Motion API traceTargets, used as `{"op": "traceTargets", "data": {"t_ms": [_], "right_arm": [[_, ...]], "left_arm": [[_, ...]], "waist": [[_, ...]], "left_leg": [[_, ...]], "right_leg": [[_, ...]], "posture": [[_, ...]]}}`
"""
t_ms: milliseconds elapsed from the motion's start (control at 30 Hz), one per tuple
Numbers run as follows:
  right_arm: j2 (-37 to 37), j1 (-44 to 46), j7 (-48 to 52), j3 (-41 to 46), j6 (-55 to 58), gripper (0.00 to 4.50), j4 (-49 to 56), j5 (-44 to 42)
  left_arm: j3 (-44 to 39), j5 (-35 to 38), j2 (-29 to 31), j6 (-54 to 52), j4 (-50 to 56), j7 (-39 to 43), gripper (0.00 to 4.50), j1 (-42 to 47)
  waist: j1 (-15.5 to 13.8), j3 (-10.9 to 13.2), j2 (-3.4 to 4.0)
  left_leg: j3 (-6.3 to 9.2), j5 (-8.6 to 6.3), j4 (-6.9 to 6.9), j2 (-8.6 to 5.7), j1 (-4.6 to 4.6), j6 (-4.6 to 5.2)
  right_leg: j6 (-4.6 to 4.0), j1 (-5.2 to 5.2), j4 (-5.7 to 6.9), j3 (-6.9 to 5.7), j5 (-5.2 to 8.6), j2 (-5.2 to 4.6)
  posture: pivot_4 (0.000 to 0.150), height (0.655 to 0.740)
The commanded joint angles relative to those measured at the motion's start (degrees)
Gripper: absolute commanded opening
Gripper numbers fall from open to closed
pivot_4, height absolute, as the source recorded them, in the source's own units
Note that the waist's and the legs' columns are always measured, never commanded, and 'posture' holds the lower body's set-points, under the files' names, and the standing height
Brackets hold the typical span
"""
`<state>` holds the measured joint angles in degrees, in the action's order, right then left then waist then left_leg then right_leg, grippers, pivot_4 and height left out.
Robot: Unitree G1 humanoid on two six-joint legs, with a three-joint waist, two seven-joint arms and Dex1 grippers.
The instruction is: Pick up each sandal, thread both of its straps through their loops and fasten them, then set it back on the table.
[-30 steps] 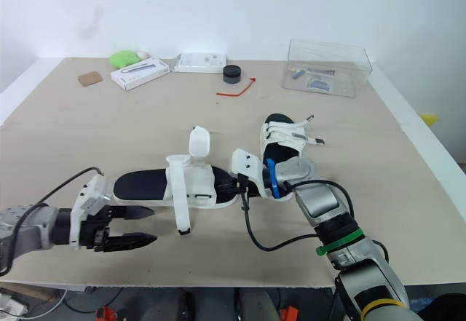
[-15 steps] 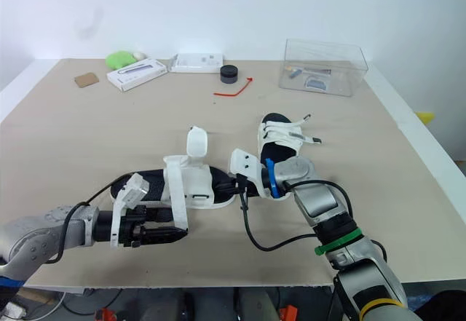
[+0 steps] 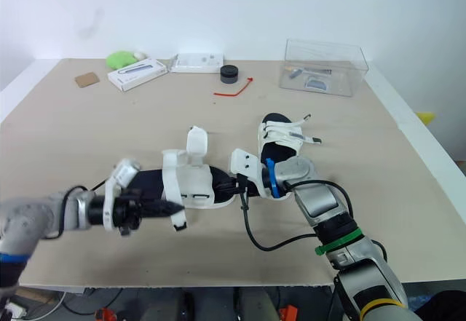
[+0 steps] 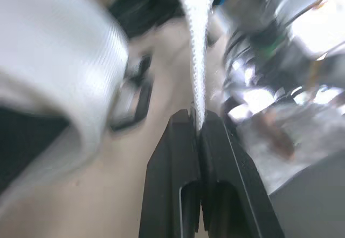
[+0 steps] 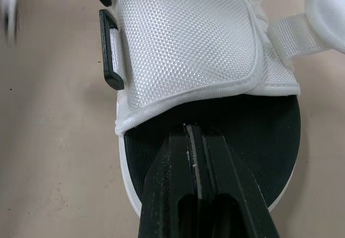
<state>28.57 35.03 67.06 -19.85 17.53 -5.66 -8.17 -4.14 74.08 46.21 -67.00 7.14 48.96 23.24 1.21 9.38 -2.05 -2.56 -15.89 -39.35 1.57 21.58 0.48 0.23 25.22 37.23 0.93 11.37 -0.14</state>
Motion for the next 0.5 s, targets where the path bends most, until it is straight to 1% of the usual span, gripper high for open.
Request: {"op": "traceTargets", "data": {"t_ms": [33, 133, 300, 500], "right_arm": [[0.4, 0.7, -0.3, 0.9, 0.0, 0.00, 1.7, 0.1], [0.4, 0.8, -0.3, 0.9, -0.1, 0.00, 1.6, 0.1], [0.6, 0.7, -0.3, 0.9, 0.0, 0.00, 2.0, 0.2], [0.9, 0.4, -0.6, 1.2, 0.3, 0.00, 2.7, 0.2]], "left_arm": [[-3.4, 2.1, 1.0, -3.2, -5.3, 2.7, 0.04, 5.5], [-1.2, -4.1, 1.4, -1.9, -9.9, 5.6, 0.04, 10.0], [4.6, -12.1, 0.9, -0.4, -12.9, 12.9, 0.04, 13.0], [8.3, -17.0, -0.6, -0.3, -14.2, 18.3, 0.04, 15.1]], "waist": [[0.0, 0.0, 0.00], [0.0, 0.0, -0.01], [0.1, 0.0, -0.01], [0.0, 0.0, -0.02]], "left_leg": [[-0.01, 0.00, 0.01, -0.01, -0.01, 0.00], [-0.05, -0.01, 0.03, -0.04, 0.01, -0.01], [-0.15, -0.05, 0.06, -0.05, 0.02, -0.03], [-0.18, -0.05, 0.06, -0.04, 0.04, -0.03]], "right_leg": [[0.00, 0.00, 0.00, 0.01, 0.01, 0.00], [0.00, 0.01, -0.02, 0.04, 0.03, -0.03], [-0.06, 0.05, -0.04, 0.12, 0.04, -0.02], [-0.05, 0.07, -0.04, 0.15, 0.05, -0.02]], "posture": [[0.150, 0.7400], [0.150, 0.7400], [0.150, 0.7400], [0.150, 0.7400]]}}
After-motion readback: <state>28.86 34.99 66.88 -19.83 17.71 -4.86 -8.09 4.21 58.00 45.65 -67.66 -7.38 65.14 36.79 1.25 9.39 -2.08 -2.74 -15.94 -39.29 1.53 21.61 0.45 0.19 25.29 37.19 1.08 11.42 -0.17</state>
